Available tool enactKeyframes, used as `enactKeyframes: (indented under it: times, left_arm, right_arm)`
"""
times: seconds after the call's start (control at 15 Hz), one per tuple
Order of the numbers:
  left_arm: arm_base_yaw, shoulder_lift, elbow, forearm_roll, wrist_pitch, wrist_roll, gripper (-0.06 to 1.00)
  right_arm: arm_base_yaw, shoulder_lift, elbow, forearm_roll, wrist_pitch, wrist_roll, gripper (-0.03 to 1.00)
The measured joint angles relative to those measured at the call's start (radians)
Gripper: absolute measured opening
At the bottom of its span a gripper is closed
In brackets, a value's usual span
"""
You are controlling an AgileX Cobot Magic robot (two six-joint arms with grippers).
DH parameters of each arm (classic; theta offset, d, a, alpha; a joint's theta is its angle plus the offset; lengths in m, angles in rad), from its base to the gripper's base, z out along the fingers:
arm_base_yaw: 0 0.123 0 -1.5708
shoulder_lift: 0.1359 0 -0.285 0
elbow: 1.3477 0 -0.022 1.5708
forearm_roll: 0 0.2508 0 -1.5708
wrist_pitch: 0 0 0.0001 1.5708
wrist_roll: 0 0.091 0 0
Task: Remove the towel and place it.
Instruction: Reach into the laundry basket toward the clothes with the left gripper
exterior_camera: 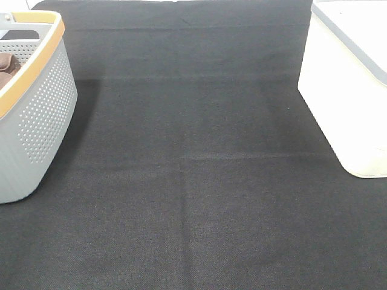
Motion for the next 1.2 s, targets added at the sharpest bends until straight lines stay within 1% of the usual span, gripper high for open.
enactKeyframes:
  times: [0.13,0.27,0.4,0.47,0.53,0.87,1.07,1.2]
  left_arm:
    - [0.000,0.128,-0.019,0.056,-0.062,-0.090,0.71]
    - [0.000,0.271,-0.046,0.108,-0.147,-0.168,0.71]
    - [0.000,0.423,-0.074,0.125,-0.224,-0.190,0.71]
    - [0.000,0.542,-0.111,0.129,-0.256,-0.202,0.71]
    - [0.000,0.628,-0.144,0.129,-0.265,-0.216,0.71]
    - [0.000,0.973,-0.346,0.132,-0.256,-0.324,0.71]
    - [0.000,1.152,-0.495,0.151,-0.190,-0.352,0.71]
    - [0.000,1.237,-0.574,0.159,-0.148,-0.368,0.71]
  right_arm:
    - [0.000,0.000,0.000,0.000,0.000,0.000,0.87]
    - [0.000,0.000,0.000,0.000,0.000,0.000,0.87]
    - [0.000,0.000,0.000,0.000,0.000,0.000,0.87]
    - [0.000,0.000,0.000,0.000,0.000,0.000,0.87]
    - [0.000,0.000,0.000,0.000,0.000,0.000,0.87]
    - [0.000,0.000,0.000,0.000,0.000,0.000,0.87]
    - [0.000,0.000,0.000,0.000,0.000,0.000,0.87]
    - [0.000,0.000,0.000,0.000,0.000,0.000,0.87]
